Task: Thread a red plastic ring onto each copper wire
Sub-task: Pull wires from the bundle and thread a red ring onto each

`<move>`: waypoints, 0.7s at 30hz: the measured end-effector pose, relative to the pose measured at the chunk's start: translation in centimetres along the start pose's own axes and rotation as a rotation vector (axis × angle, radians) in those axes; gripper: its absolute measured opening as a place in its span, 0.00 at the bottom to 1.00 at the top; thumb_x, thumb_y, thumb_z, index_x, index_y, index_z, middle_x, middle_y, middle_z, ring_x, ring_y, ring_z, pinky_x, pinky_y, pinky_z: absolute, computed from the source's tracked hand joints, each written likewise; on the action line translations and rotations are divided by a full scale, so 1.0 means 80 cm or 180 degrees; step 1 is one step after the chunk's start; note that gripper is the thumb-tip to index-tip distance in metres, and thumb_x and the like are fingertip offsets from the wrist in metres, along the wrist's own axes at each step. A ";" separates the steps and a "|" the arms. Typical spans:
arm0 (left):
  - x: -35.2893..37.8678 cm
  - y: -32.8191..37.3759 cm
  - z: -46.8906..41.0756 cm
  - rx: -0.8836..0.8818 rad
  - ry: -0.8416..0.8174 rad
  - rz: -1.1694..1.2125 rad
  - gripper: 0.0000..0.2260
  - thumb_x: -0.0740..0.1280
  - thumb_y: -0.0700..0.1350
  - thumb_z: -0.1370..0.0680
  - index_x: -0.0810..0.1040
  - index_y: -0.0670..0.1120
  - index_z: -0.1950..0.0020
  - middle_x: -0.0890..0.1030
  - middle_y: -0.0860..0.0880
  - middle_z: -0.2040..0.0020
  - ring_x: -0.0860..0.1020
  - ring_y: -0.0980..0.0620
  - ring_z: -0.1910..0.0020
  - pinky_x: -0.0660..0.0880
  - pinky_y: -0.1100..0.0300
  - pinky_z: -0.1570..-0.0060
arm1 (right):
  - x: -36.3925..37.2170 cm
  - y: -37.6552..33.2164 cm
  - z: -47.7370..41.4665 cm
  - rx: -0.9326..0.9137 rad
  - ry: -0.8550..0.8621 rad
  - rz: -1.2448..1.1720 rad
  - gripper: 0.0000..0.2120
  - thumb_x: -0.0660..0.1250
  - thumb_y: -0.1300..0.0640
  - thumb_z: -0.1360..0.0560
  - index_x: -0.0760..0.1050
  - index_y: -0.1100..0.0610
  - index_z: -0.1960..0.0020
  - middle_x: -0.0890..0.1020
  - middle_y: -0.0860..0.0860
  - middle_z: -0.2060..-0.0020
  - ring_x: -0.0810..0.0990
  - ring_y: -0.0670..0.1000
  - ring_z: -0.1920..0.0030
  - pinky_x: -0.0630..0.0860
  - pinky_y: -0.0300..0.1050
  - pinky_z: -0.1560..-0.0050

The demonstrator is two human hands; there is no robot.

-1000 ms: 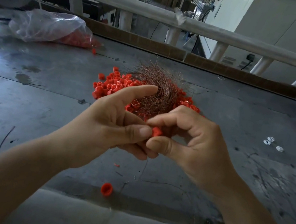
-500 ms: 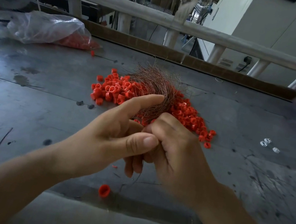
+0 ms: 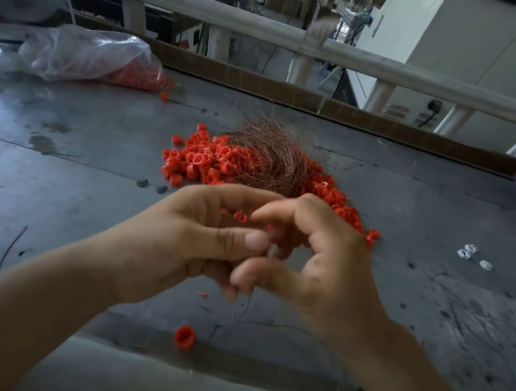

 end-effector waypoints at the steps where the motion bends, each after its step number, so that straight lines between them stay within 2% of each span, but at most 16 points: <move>1: -0.006 -0.002 -0.001 0.0098 0.0087 0.0064 0.21 0.79 0.54 0.46 0.84 0.51 0.56 0.83 0.51 0.65 0.81 0.58 0.66 0.76 0.68 0.68 | -0.002 0.002 0.000 0.0289 0.0053 -0.0328 0.17 0.72 0.44 0.40 0.74 0.45 0.54 0.76 0.41 0.64 0.76 0.39 0.62 0.71 0.30 0.59; 3: -0.016 -0.002 -0.003 0.0267 0.0097 0.0357 0.17 0.76 0.46 0.39 0.83 0.44 0.52 0.84 0.47 0.61 0.82 0.54 0.64 0.78 0.65 0.65 | -0.001 0.005 -0.001 0.0791 -0.0052 -0.0823 0.17 0.72 0.43 0.39 0.73 0.44 0.52 0.80 0.42 0.62 0.79 0.40 0.59 0.74 0.34 0.57; 5: -0.021 -0.002 -0.004 0.0380 0.0143 0.0557 0.13 0.71 0.41 0.35 0.82 0.41 0.51 0.84 0.44 0.58 0.83 0.51 0.62 0.79 0.62 0.62 | 0.002 0.006 -0.003 0.1094 -0.0306 -0.1208 0.16 0.71 0.47 0.36 0.73 0.46 0.50 0.82 0.46 0.60 0.81 0.44 0.58 0.76 0.37 0.58; 8: -0.026 -0.004 -0.007 0.0421 0.0119 0.0581 0.12 0.69 0.39 0.36 0.83 0.42 0.53 0.84 0.43 0.57 0.83 0.51 0.60 0.79 0.60 0.59 | 0.002 0.003 -0.006 0.1312 -0.0436 -0.1818 0.16 0.70 0.52 0.36 0.74 0.53 0.50 0.81 0.47 0.64 0.80 0.45 0.64 0.77 0.36 0.65; 10: -0.023 -0.003 -0.007 0.0481 0.0095 0.0568 0.11 0.70 0.40 0.36 0.83 0.41 0.55 0.84 0.43 0.57 0.83 0.51 0.59 0.79 0.61 0.59 | -0.002 0.001 -0.006 0.1417 -0.0408 -0.1889 0.15 0.69 0.55 0.38 0.76 0.55 0.52 0.79 0.47 0.69 0.77 0.45 0.70 0.76 0.37 0.71; 12: -0.023 -0.003 -0.008 0.0496 0.0422 0.0405 0.07 0.71 0.41 0.38 0.84 0.42 0.61 0.84 0.45 0.60 0.83 0.54 0.62 0.78 0.65 0.63 | -0.009 0.000 -0.005 0.1444 -0.0365 -0.1687 0.11 0.68 0.54 0.37 0.77 0.55 0.56 0.78 0.48 0.73 0.73 0.44 0.76 0.72 0.36 0.76; 15: -0.028 -0.003 -0.008 0.0399 0.0983 -0.0060 0.06 0.70 0.42 0.43 0.83 0.43 0.68 0.82 0.46 0.70 0.81 0.55 0.71 0.76 0.68 0.71 | -0.022 0.000 -0.005 0.1480 -0.0226 -0.1317 0.04 0.67 0.55 0.32 0.77 0.55 0.61 0.76 0.47 0.76 0.69 0.41 0.79 0.65 0.32 0.81; 18: -0.034 0.000 -0.004 0.0090 0.1058 -0.0798 0.09 0.73 0.44 0.46 0.83 0.45 0.68 0.80 0.47 0.73 0.80 0.53 0.74 0.75 0.66 0.75 | -0.034 0.007 -0.005 0.1440 -0.0075 -0.0452 0.06 0.68 0.58 0.28 0.77 0.53 0.63 0.74 0.47 0.78 0.70 0.42 0.80 0.65 0.32 0.82; 21: -0.043 0.001 -0.003 -0.0188 0.0946 -0.1693 0.10 0.75 0.47 0.46 0.83 0.48 0.66 0.80 0.48 0.72 0.79 0.54 0.74 0.73 0.66 0.76 | -0.039 0.015 -0.007 0.1269 -0.0282 0.0430 0.09 0.69 0.58 0.28 0.76 0.48 0.66 0.76 0.41 0.74 0.73 0.42 0.77 0.68 0.31 0.79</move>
Point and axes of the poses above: each hand's wrist, its own z-axis away from the middle knuckle, its own x-axis out of the palm, y = z × x, the point moved 2 cm from there along -z, towards the middle knuckle
